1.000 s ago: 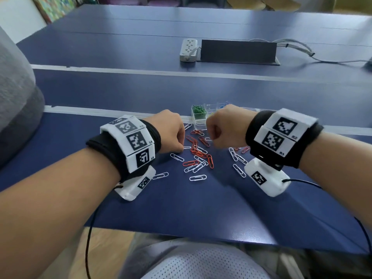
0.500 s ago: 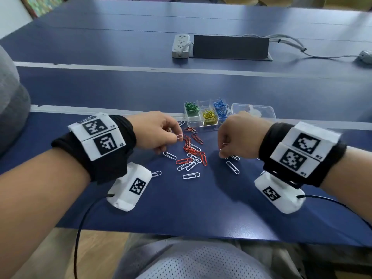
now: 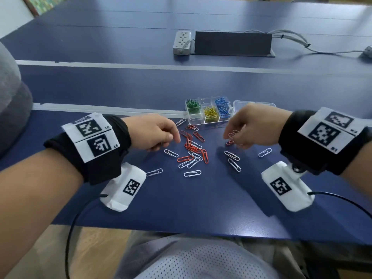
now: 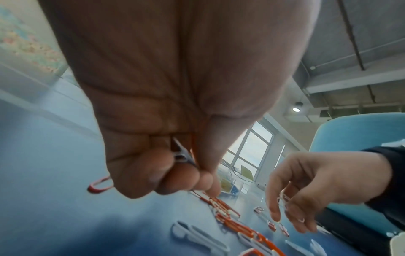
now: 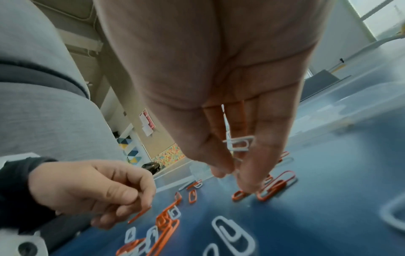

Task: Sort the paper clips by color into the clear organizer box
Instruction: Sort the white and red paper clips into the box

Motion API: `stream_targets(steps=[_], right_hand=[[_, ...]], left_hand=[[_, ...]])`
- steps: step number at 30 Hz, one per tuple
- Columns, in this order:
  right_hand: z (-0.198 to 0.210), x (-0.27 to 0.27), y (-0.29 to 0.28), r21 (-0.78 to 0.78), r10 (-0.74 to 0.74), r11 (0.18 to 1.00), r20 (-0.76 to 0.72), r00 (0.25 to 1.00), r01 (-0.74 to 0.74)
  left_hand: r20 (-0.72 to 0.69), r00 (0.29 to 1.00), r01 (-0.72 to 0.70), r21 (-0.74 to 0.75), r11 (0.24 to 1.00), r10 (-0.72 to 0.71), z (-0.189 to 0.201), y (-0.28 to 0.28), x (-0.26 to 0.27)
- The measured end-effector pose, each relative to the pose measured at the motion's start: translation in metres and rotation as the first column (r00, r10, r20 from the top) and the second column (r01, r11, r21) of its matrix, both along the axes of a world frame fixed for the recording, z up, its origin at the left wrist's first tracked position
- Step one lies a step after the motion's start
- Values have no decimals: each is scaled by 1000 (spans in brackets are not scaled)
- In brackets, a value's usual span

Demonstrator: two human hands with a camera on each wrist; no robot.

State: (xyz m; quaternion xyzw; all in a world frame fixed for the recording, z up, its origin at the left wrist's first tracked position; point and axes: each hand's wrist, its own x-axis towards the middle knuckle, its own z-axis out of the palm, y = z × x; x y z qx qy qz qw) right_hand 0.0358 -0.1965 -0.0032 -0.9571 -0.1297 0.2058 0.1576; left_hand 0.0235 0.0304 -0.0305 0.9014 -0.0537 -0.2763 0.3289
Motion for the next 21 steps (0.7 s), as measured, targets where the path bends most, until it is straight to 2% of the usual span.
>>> stream_targets(steps=[4,9,13,16,21], right_hand=[[-3,-4,-3,-71,30,997,22,999,-28],[-9,-12,8,-184,149,974,87,985,-131],[-13,-13,12,-227,221,957,163,962,-181],[-12,-15,15,-244,219,953,141,965,-181],[-15,-16,15,-220,182,964,132,974,-151]], left_hand=[[129,986,83,187,979,-108,4,1,-3],[243,945,117,372,921,-219,3,-2,-5],[234,941,125,428,895,-244,6,-5,-6],[210,938,151,468,871,-275,6,-9,-8],[194,942,159,455,876,-272,4,-14,-10]])
